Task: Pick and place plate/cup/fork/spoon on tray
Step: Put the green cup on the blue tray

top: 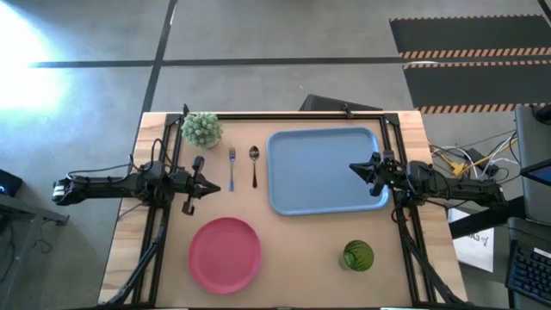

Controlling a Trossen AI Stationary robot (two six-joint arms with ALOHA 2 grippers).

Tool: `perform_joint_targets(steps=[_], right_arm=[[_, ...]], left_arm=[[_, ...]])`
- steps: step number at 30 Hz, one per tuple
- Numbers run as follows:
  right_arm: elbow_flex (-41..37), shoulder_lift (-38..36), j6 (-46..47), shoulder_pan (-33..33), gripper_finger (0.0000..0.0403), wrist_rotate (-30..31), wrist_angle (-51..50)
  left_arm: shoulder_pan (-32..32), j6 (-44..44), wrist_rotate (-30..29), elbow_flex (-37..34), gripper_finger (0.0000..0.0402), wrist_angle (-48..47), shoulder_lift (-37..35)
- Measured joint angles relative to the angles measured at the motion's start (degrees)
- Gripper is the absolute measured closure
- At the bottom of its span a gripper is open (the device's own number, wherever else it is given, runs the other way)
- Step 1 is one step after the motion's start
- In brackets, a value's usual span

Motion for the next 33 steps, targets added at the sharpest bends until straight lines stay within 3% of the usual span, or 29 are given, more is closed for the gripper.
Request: perform_joint_targets(steps=[7,13,17,22,27,30,33], right_arm=[[0.0,0.0,9.3,0.0,0.0394,0.6,0.3],[0.0,0.0,9.2,0.0,0.0394,0.6,7.5],[0.1,0.0,8.3,0.0,0.0394,0.5,14.3],[0.1,0.1,2.7,0.0,0.0394,-3.2,25.0],[4.3,1.5,-6.6,0.0,0.0394,-10.0,39.5],[13.6,3.6,-11.3,0.0,0.0394,-14.1,32.7],[26.7,9.2,-14.9,0.0,0.0394,-17.3,17.3]], left_arm=[[0.0,0.0,0.0,0.0,0.0402,3.7,0.1],[0.0,-3.6,-0.4,0.0,0.0402,24.0,0.1],[0.0,-7.4,-6.1,0.0,0.0402,38.5,-0.1],[0.0,-3.2,-7.5,0.2,0.0402,49.0,0.0],[0.0,-6.0,-5.9,4.8,0.0402,45.8,0.4],[0.0,-6.0,-6.0,11.4,0.0402,34.0,2.2],[0.0,-5.9,-6.3,20.8,0.0402,17.1,4.9]])
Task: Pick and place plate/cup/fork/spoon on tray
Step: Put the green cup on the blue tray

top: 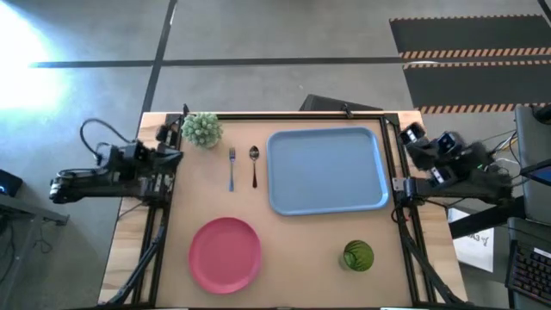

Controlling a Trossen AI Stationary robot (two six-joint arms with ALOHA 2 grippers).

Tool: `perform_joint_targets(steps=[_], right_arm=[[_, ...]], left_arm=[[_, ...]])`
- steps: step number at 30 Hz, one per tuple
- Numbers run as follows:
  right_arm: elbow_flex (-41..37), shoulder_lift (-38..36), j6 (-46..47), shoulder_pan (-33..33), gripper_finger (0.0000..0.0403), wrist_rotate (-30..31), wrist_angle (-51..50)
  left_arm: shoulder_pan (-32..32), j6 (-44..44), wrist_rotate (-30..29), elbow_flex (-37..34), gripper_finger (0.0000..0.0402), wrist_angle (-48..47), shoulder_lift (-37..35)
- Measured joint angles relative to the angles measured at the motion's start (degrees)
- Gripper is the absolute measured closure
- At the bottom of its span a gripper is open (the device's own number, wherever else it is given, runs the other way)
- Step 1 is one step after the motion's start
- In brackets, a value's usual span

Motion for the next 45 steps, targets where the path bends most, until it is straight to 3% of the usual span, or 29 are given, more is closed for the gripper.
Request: perform_joint_targets(steps=[4,9,13,18,20,24,29,39,45], right_arm=[[20.3,11.0,-3.0,0.0,0.0394,1.3,-31.3],[42.3,27.2,3.6,0.0,0.0394,13.1,-70.6],[54.4,38.8,7.2,0.0,0.0387,14.9,-90.6],[64.3,51.6,11.1,0.0,0.0348,14.4,-109.5],[65.5,55.6,13.1,0.0,0.0326,12.2,-110.9],[65.0,61.2,12.9,0.8,0.029,-1.6,-108.7],[63.7,64.8,15.1,4.7,0.0269,-10.4,-111.1],[63.3,66.5,30.4,19.0,0.0268,-14.0,-111.1],[63.1,66.1,44.1,28.5,0.0268,-10.7,-111.2]], left_arm=[[0.0,-0.1,0.0,11.7,0.0402,-14.5,5.5],[0.0,1.0,0.2,21.4,0.0401,-25.9,9.3],[0.0,2.0,0.2,24.4,0.0401,-28.8,10.7],[0.0,3.1,0.1,25.1,0.0401,-29.8,10.1],[0.0,3.0,0.1,24.6,0.0401,-30.4,9.4],[0.0,2.8,0.0,24.4,0.0401,-33.2,8.2],[0.0,1.3,0.0,24.3,0.0401,-34.2,7.3],[0.0,1.3,-0.1,24.3,0.0401,-35.6,6.7],[0.0,1.3,-0.2,23.9,0.0401,-35.7,7.3]])
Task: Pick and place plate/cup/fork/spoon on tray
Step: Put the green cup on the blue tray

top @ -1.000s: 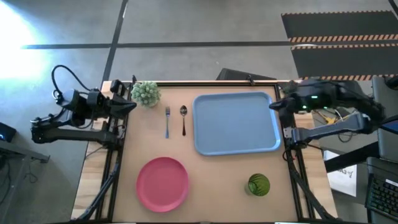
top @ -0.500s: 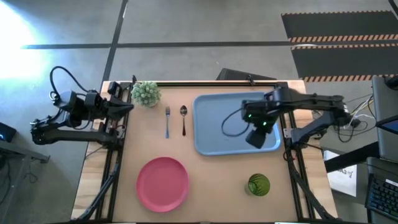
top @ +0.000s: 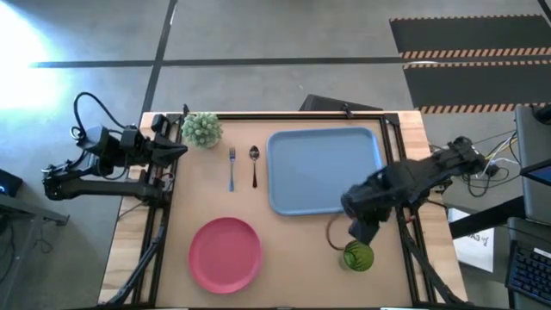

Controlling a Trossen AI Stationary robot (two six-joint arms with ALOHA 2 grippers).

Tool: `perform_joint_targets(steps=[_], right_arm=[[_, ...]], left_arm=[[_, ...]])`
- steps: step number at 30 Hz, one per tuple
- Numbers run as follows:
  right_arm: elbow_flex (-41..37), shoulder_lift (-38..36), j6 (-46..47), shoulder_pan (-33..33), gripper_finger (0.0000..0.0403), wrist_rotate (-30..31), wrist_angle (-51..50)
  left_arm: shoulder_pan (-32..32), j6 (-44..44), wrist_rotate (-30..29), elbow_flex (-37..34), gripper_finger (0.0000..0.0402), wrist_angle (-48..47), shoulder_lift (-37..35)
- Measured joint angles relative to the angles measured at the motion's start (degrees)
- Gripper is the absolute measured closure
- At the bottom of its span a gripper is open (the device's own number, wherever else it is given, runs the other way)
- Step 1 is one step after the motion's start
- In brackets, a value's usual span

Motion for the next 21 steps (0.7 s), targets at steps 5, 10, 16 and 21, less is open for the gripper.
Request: perform_joint_targets(steps=[5,10,16,21], right_arm=[[-0.9,1.8,5.5,5.0,0.0268,2.5,0.6],[-2.1,5.7,5.2,6.6,0.0268,5.6,1.0],[-2.6,12.2,-2.6,6.4,0.0268,4.4,1.3],[-2.4,14.4,-5.9,6.4,0.0268,1.7,1.5]], left_arm=[[0.0,0.0,0.0,-0.1,0.0401,0.2,0.9],[0.0,0.0,0.0,0.0,0.0401,0.8,1.7],[0.0,0.0,0.0,0.0,0.0401,0.8,2.2],[0.0,0.0,0.0,0.0,0.0401,0.9,2.1]])
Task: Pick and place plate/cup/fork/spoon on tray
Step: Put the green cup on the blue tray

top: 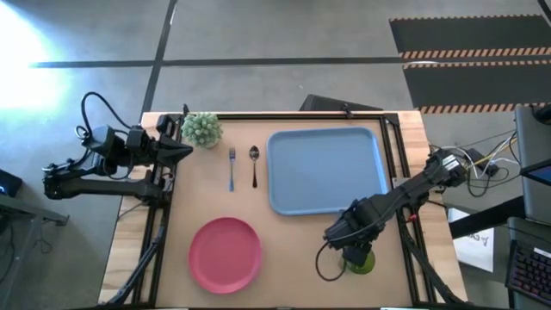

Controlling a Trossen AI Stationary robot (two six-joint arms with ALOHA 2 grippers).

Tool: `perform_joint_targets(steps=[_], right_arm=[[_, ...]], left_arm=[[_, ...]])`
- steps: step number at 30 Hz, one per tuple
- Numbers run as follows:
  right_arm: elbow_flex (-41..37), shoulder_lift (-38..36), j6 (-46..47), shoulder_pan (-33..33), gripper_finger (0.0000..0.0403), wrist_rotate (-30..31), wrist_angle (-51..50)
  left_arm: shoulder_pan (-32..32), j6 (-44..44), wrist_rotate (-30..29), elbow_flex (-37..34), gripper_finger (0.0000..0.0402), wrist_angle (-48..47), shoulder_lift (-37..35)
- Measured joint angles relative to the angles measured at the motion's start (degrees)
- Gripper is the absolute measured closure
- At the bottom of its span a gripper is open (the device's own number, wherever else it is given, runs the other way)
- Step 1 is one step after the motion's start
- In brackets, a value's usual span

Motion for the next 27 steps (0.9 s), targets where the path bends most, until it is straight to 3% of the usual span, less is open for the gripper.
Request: perform_joint_targets(steps=[15,22,27], right_arm=[[0.4,-10.3,9.5,0.1,0.0268,7.0,1.7],[0.3,-11.3,8.4,0.1,0.0268,7.6,11.9],[0.2,-10.2,7.5,0.1,0.0268,6.3,13.7]], left_arm=[[0.0,-0.1,0.0,0.0,0.0401,-0.1,0.1],[0.0,-0.1,0.0,0.0,0.0401,-0.2,0.1],[0.0,-0.1,0.0,0.0,0.0401,-0.1,0.1]])
